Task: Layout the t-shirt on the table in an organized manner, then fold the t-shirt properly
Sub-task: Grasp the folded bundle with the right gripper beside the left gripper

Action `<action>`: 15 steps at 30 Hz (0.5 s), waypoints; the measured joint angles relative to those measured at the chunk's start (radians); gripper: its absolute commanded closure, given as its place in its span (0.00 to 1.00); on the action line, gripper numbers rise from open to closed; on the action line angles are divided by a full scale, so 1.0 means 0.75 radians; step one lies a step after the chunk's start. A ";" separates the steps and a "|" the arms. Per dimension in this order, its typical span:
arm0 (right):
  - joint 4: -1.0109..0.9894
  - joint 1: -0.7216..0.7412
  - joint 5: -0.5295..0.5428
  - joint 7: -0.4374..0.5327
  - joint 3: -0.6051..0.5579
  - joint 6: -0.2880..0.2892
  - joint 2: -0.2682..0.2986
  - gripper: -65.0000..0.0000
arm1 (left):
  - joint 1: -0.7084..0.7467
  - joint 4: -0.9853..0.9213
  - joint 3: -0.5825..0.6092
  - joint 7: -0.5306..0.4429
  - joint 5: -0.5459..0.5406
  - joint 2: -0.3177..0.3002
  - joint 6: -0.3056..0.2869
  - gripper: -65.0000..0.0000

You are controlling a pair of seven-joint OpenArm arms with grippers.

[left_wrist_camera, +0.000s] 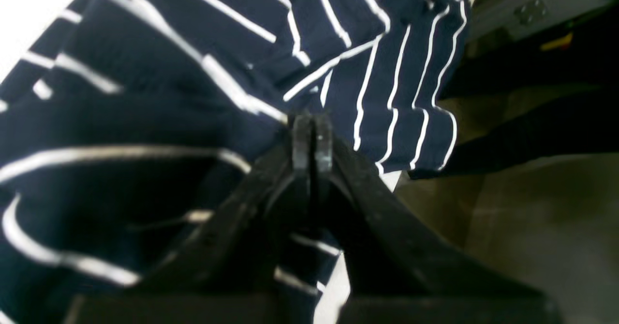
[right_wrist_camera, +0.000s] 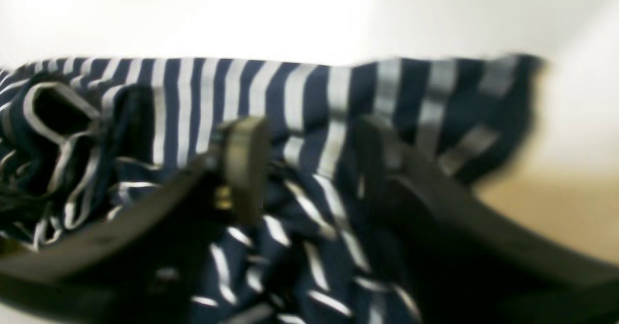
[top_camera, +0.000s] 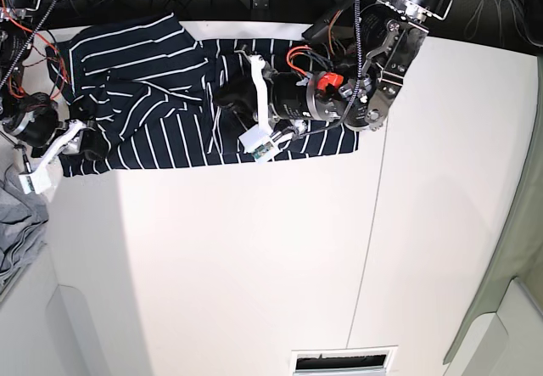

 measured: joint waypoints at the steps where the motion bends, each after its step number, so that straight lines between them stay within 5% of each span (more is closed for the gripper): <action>1: -0.014 -0.004 0.000 -0.003 0.023 0.000 0.006 0.37 | 0.001 0.012 0.001 0.001 -0.021 -0.017 0.001 1.00; 15: -0.340 0.001 0.012 0.083 0.038 0.018 0.055 0.31 | 0.000 0.081 0.000 0.003 -0.068 -0.041 0.001 1.00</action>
